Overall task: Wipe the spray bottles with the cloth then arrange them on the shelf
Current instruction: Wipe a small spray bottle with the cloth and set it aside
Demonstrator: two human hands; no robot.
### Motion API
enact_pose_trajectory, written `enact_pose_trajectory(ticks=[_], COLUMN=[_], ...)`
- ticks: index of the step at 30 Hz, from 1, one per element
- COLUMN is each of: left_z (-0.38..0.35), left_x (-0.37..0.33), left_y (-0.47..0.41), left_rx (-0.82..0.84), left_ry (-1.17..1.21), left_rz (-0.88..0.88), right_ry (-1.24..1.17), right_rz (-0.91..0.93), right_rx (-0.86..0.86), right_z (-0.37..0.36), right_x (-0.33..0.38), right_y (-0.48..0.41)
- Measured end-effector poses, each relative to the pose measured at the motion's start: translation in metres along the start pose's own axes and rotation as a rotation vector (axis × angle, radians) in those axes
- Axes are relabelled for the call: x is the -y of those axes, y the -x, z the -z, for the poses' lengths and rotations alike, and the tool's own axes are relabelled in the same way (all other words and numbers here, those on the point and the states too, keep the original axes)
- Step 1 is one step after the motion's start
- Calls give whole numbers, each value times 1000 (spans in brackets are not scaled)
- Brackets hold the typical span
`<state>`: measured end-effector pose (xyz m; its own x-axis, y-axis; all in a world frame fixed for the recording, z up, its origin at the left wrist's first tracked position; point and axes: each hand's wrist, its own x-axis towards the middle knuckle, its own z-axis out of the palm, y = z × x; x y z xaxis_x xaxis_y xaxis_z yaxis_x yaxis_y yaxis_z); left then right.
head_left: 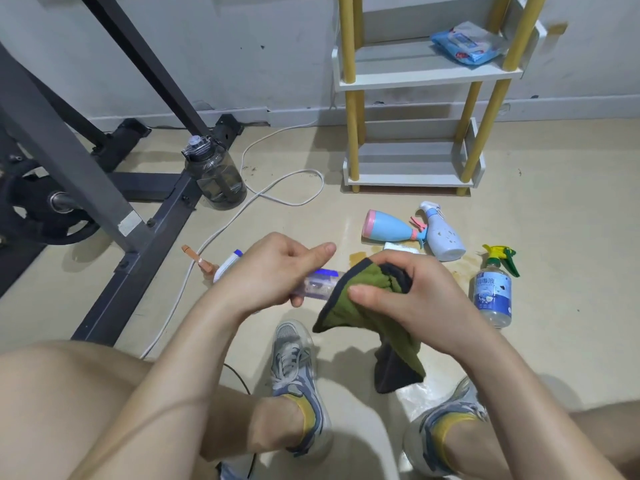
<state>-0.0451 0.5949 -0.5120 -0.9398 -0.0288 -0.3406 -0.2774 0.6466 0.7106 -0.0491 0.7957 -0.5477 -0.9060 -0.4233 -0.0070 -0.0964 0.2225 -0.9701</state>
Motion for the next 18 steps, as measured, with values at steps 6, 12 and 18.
enact_pose_trajectory(ticks=[6,12,18], left_z=[-8,-15,-44], left_x=[0,-6,-4], left_y=[-3,-2,-3], left_rx=[-247,-469,-553], left_ry=[182,61,-23], left_rz=[-183,-250,-644], right_ry=[582,446,-165], right_rz=[129,210,-264], right_rx=[-325,-522,-126], right_z=[-11,-38,-33], right_x=[-20,-16,-11], right_y=[-8,-6,-9])
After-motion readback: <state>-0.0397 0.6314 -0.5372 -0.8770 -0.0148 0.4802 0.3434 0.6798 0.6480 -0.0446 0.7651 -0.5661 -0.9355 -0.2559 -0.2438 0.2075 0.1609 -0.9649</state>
